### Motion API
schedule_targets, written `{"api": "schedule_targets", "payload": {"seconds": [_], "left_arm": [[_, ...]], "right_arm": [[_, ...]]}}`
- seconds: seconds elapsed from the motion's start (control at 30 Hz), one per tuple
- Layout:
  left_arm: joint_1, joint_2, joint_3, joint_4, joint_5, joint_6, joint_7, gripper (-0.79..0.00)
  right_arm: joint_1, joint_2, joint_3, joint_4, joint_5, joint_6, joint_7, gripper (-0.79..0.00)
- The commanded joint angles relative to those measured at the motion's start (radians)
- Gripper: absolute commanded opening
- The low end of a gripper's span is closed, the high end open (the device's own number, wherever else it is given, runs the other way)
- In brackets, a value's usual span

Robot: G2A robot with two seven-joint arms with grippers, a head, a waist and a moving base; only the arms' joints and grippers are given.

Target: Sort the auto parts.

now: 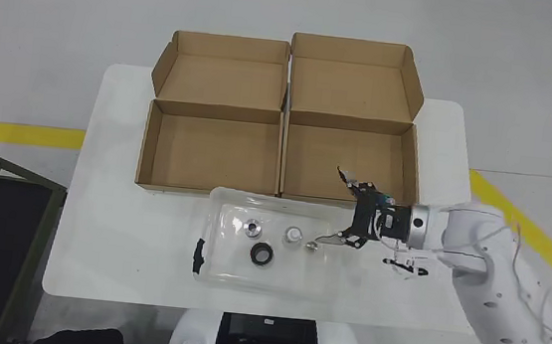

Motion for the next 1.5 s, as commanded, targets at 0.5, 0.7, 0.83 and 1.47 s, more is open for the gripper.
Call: {"api": "schedule_targets", "payload": {"seconds": [0.5, 0.7, 0.83, 1.47], "left_arm": [[0.0, 0.0, 0.0, 0.0, 0.0, 0.0, 0.0, 0.0], [0.0, 0.0, 0.0, 0.0, 0.0, 0.0, 0.0, 0.0], [0.0, 0.0, 0.0, 0.0, 0.0, 0.0, 0.0, 0.0], [0.0, 0.0, 0.0, 0.0, 0.0, 0.0, 0.0, 0.0]], "right_arm": [[0.045, 0.027, -0.177, -0.006, -0.066, 0.0, 0.079, 0.0], [0.068, 0.021, -0.222, 0.001, -0.108, 0.001, 0.071, 0.0], [0.075, 0.017, -0.244, 0.001, -0.128, 0.005, 0.059, 0.0], [0.138, -0.007, -0.344, 0.084, -0.143, 0.012, 0.093, -0.117]]}}
